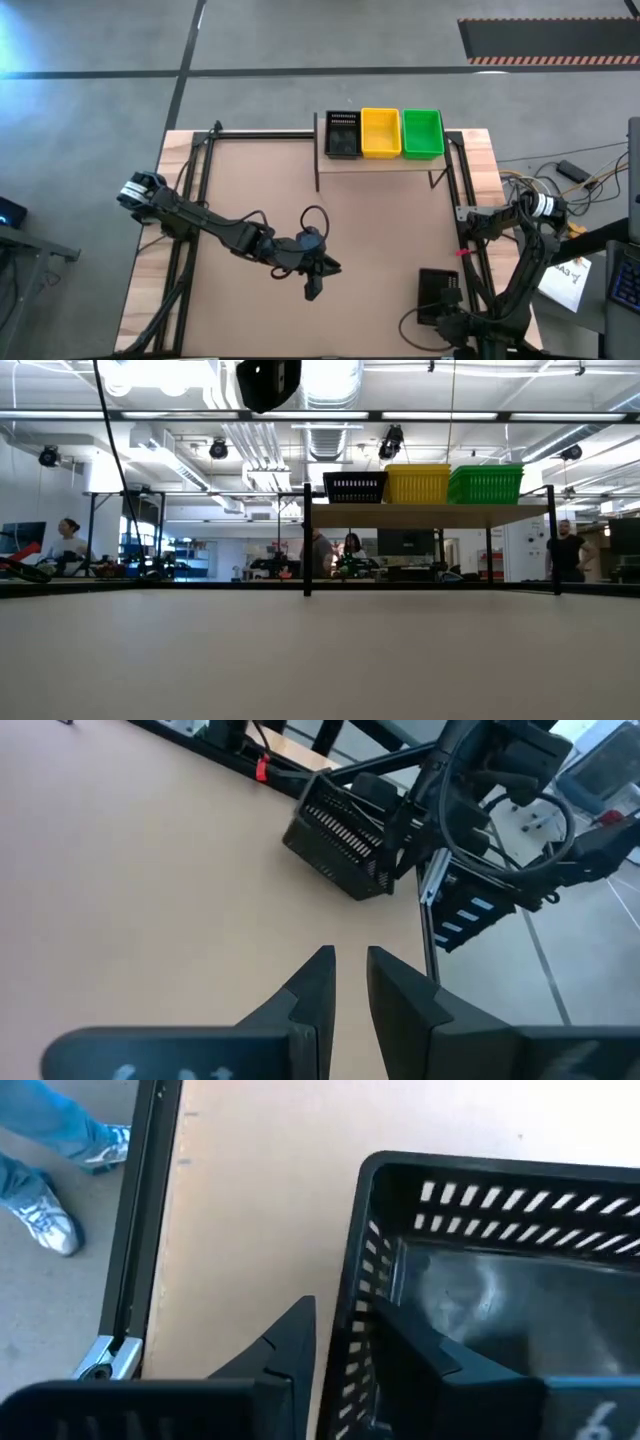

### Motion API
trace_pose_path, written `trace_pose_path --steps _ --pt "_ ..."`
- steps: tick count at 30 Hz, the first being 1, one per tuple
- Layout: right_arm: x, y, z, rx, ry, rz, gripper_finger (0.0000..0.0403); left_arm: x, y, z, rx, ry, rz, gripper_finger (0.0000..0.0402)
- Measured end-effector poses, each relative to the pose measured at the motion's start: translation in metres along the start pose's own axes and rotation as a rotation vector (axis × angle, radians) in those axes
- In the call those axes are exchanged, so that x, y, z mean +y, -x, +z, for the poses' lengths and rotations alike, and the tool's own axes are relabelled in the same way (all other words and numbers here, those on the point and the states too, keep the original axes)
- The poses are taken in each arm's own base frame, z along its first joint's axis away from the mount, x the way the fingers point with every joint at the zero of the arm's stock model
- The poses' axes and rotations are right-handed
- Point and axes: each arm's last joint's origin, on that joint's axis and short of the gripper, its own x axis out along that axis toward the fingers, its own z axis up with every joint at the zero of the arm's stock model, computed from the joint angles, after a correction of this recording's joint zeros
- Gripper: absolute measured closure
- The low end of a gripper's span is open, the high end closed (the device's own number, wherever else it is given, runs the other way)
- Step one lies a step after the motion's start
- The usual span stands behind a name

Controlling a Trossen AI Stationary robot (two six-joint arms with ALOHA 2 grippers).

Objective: Stack baskets on shelf by color
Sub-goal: Stack the black bin on top of the black bin on the shelf

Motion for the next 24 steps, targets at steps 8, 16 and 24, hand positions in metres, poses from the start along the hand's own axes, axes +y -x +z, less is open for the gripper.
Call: trace_pose_path --steps 8,16,24 --pt "0.000 -0.001 0.000 0.007 -0.017 -0.005 0.0315 0.001 0.000 0.000 -0.001 -0.001 0.002 0.0357" --pt "-0.001 -0.005 -0.001 0.032 0.013 -0.017 0.0380 0.001 0.007 0.003 -0.005 -0.015 -0.008 0.0357" --pt "-0.012 0.020 0.051 0.028 0.012 0.057 0.0394 0.040 0.024 -0.038 0.084 -0.071 0.061 0.0357"
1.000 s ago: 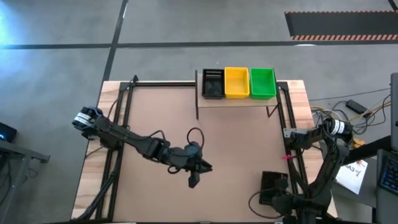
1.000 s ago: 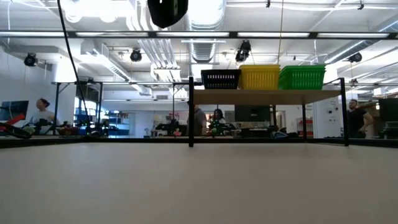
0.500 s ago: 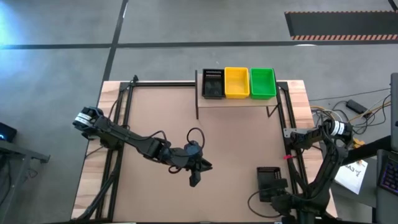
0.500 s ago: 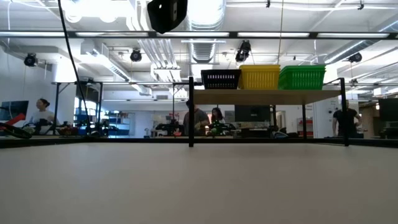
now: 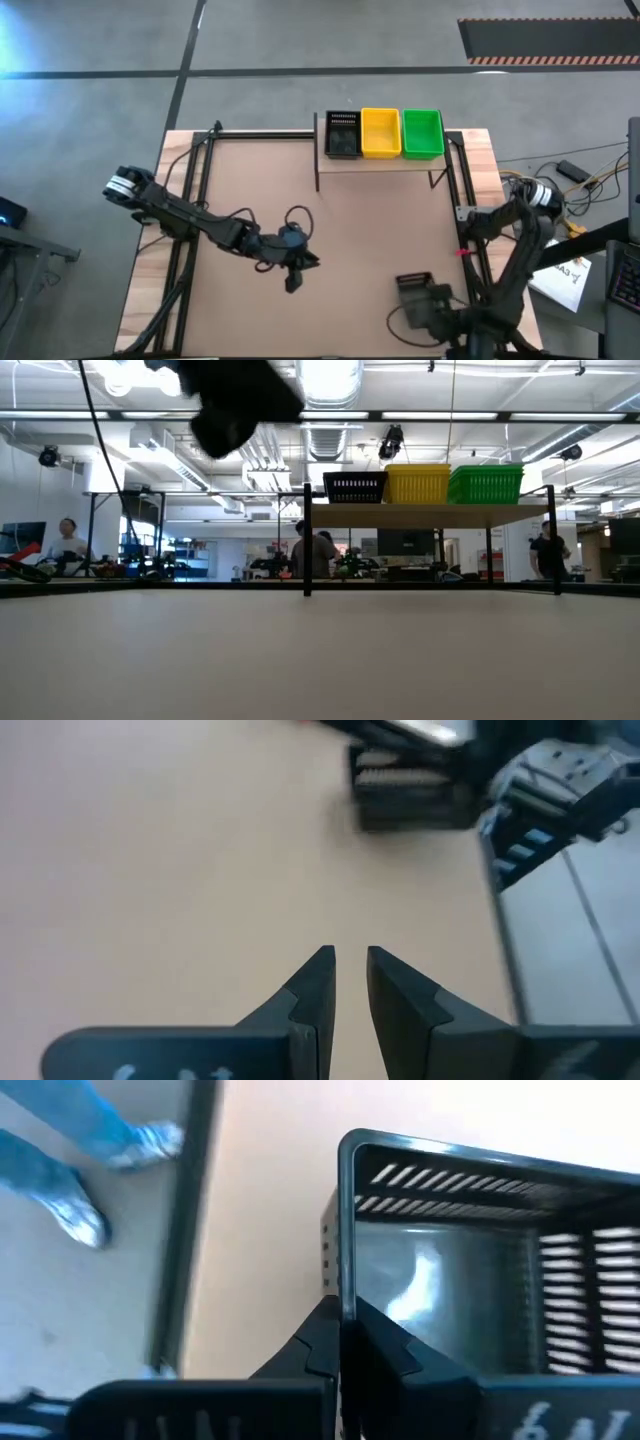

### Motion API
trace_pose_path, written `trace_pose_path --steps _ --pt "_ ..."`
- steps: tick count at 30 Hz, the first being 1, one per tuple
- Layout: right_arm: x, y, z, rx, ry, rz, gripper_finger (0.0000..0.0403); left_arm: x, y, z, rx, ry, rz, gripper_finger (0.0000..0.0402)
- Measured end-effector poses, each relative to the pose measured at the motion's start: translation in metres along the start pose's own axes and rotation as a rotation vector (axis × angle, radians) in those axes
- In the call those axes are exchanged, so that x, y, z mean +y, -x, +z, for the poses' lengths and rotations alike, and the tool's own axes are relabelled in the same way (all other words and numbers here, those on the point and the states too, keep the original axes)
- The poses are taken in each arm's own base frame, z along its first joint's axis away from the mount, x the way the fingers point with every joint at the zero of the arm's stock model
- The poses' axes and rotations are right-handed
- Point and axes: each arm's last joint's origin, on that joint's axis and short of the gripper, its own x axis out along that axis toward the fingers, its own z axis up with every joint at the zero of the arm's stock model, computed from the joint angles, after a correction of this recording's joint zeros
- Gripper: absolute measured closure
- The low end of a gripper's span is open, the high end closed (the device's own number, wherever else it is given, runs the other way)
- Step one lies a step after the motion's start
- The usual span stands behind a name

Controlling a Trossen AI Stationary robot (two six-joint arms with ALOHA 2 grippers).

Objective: Stack baskets on shelf by color
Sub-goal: Stack the black bin on top of the black bin on the shelf

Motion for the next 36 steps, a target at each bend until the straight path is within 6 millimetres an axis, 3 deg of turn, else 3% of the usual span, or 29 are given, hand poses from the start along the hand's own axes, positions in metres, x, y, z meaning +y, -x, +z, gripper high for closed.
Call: trace_pose_path --steps 6,13,18,22,27,32,36 --pt "-0.040 0.038 0.085 -0.158 -0.032 0.048 0.0394 0.035 0.012 -0.033 -0.072 0.029 -0.017 0.0357" --pt "-0.130 0.073 0.179 -0.298 -0.070 0.038 0.0394 0.069 0.024 -0.059 -0.174 0.069 -0.029 0.0357" --pt "-0.199 0.098 0.220 -0.373 -0.043 -0.114 0.0394 0.077 0.030 -0.068 -0.179 0.073 -0.033 0.0357" --pt "-0.251 0.117 0.243 -0.418 0.015 -0.265 0.0394 0.078 0.035 -0.069 -0.166 0.071 -0.070 0.0357" --pt "-0.321 0.121 0.259 -0.380 0.041 -0.419 0.0394 0.078 0.039 -0.070 -0.168 0.071 -0.086 0.0357" --pt "-0.382 0.120 0.254 -0.237 -0.013 -0.480 0.0394 0.078 0.040 -0.069 -0.174 0.072 -0.090 0.0357" --pt "-0.409 0.110 0.246 -0.122 -0.034 -0.422 0.0394 0.078 0.040 -0.069 -0.182 0.075 -0.078 0.0357"
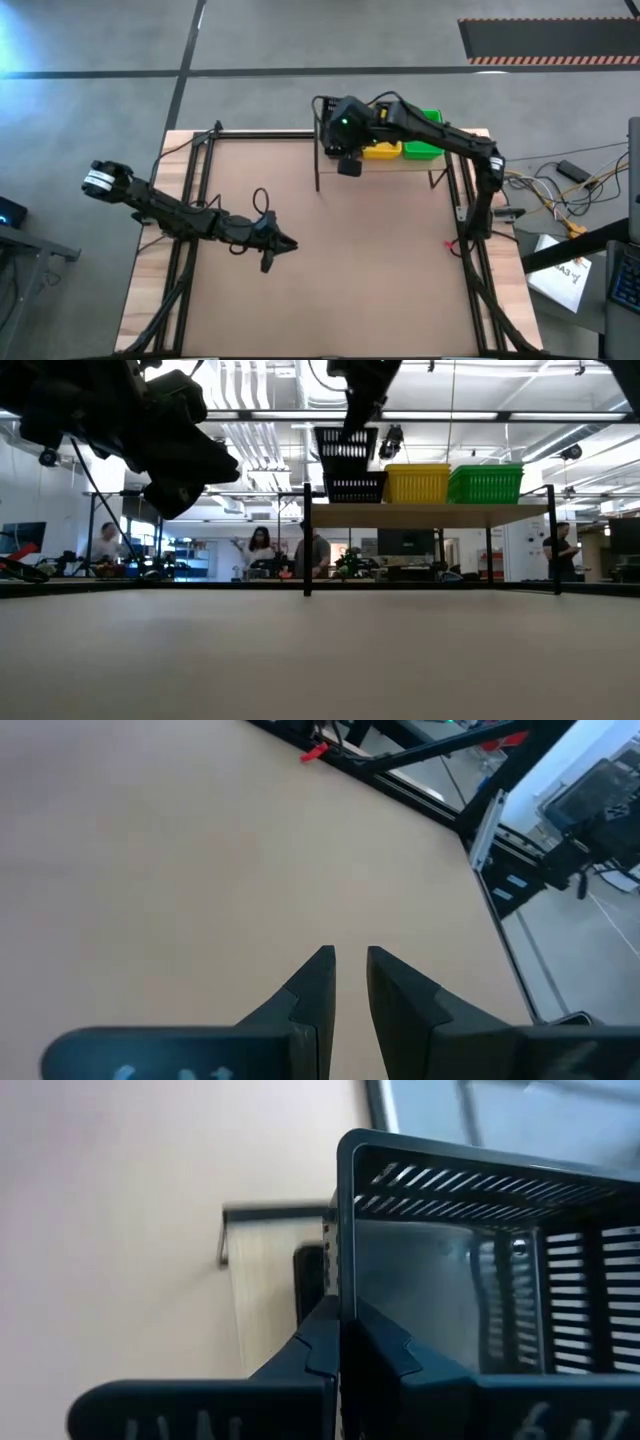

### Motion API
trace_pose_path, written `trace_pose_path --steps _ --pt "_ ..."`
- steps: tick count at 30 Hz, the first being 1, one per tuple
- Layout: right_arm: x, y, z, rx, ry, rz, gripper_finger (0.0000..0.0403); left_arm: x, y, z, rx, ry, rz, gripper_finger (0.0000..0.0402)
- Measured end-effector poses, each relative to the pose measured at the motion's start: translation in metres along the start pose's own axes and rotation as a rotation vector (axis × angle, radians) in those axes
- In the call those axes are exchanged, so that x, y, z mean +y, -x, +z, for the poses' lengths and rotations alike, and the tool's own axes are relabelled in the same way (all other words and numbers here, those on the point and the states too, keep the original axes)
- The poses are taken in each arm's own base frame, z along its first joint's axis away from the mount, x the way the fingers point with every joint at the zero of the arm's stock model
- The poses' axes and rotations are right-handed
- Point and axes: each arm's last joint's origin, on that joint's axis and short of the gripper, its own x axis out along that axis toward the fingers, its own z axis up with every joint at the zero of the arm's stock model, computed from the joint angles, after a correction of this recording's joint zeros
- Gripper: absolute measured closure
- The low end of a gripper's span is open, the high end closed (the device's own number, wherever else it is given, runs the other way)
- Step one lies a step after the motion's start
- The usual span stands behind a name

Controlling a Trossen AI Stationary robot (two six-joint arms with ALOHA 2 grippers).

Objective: Stack baskets on shelf by color
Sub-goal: Stack the black bin on top of the black bin on the shelf

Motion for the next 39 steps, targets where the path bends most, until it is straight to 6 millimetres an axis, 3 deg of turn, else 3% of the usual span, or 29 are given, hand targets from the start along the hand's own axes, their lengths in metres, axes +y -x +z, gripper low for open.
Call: trace_pose_path --steps 6,17,24,30,34,39 --pt "-0.012 -0.022 -0.008 0.057 -0.015 0.080 0.0394 0.000 0.000 0.002 -0.028 0.002 0.033 0.0357" --pt "-0.019 -0.028 -0.014 0.099 -0.017 0.076 0.0390 0.001 0.000 0.003 -0.049 0.005 0.065 0.0357" --pt "-0.024 -0.028 -0.015 0.093 0.000 0.069 0.0313 0.001 0.000 0.003 -0.050 0.005 0.066 0.0357" --pt "-0.022 -0.008 -0.013 0.003 -0.072 0.163 0.0258 0.001 0.000 0.003 -0.049 0.005 0.065 0.0357" --pt "-0.023 -0.010 -0.014 -0.047 -0.164 0.227 0.0275 0.001 0.001 0.005 -0.056 0.004 0.060 0.0357" --pt "-0.026 -0.026 -0.016 -0.082 -0.255 0.209 0.0357 0.001 0.002 0.006 -0.063 0.006 0.057 0.0357"
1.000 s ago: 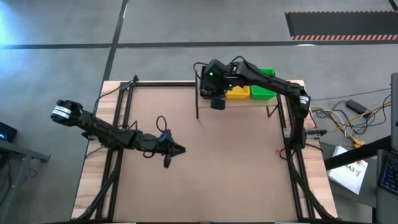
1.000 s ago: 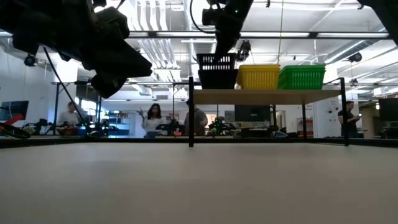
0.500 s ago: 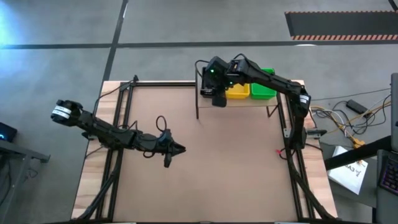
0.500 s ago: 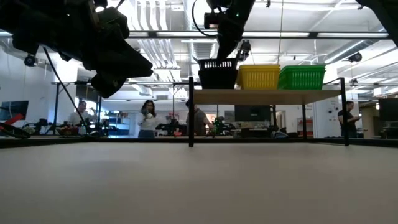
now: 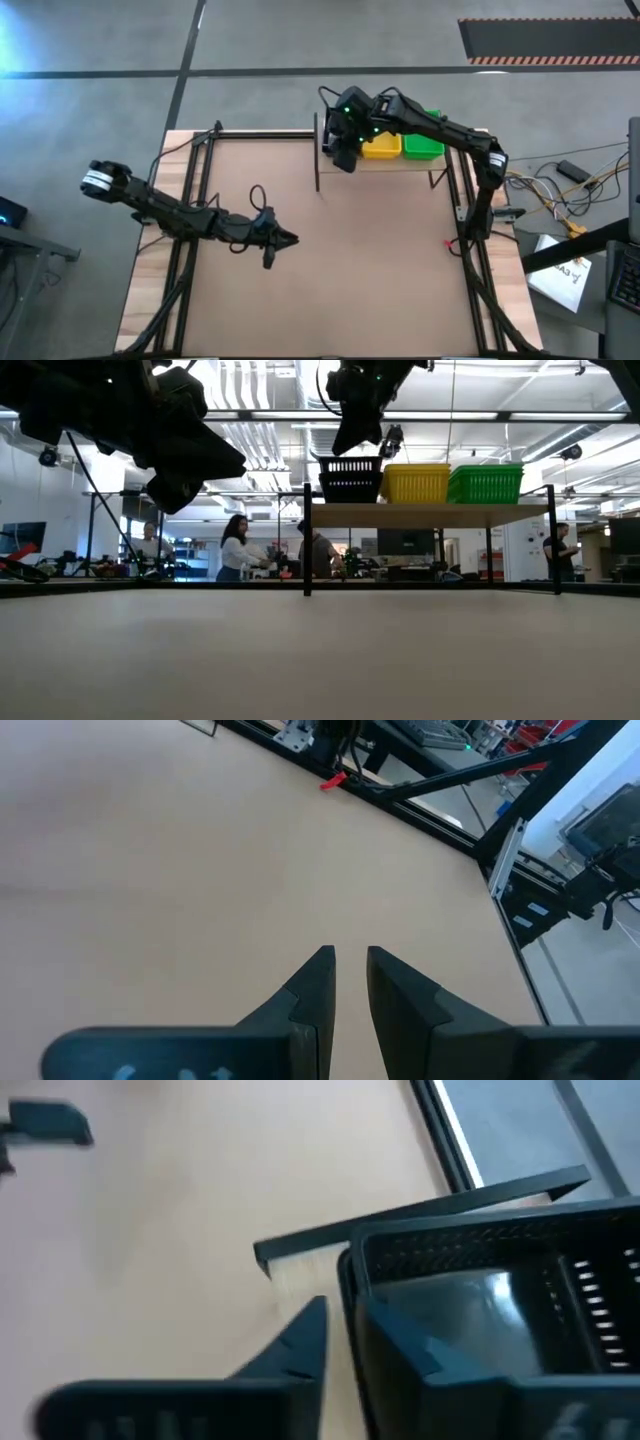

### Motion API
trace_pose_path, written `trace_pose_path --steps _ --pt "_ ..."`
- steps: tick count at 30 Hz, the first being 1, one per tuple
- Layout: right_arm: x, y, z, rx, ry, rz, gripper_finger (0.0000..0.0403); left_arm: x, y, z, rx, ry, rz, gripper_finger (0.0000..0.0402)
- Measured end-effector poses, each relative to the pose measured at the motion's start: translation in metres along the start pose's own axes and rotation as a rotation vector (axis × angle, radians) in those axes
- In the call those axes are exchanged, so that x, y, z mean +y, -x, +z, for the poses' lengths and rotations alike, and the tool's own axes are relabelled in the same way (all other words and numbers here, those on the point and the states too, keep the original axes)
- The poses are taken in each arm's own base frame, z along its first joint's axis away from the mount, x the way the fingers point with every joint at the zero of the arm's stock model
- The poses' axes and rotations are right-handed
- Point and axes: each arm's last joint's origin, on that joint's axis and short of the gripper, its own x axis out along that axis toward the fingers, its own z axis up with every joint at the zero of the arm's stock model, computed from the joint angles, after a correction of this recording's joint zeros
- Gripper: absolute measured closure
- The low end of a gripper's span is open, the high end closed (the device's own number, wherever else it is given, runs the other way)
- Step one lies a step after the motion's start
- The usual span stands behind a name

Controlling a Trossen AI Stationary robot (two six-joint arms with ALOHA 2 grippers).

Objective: Stack baskets on shelf by color
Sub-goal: Stack the black bin on top of the black bin on the shelf, then return to Home Position

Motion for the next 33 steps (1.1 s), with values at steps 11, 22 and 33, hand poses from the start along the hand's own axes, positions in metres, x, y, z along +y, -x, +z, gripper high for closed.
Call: trace_pose_path --steps 11,22,33 --pt "0.002 -0.002 -0.015 0.025 -0.065 0.003 0.0394 -0.006 0.009 0.015 -0.064 0.004 -0.036 0.0357" --pt "-0.003 0.013 -0.019 -0.134 -0.138 -0.101 0.0394 -0.012 0.021 0.051 -0.212 -0.099 -0.055 0.0357" --pt "0.005 0.007 -0.041 -0.066 -0.162 -0.093 0.0394 -0.019 0.021 0.077 -0.271 -0.085 -0.047 0.0357"
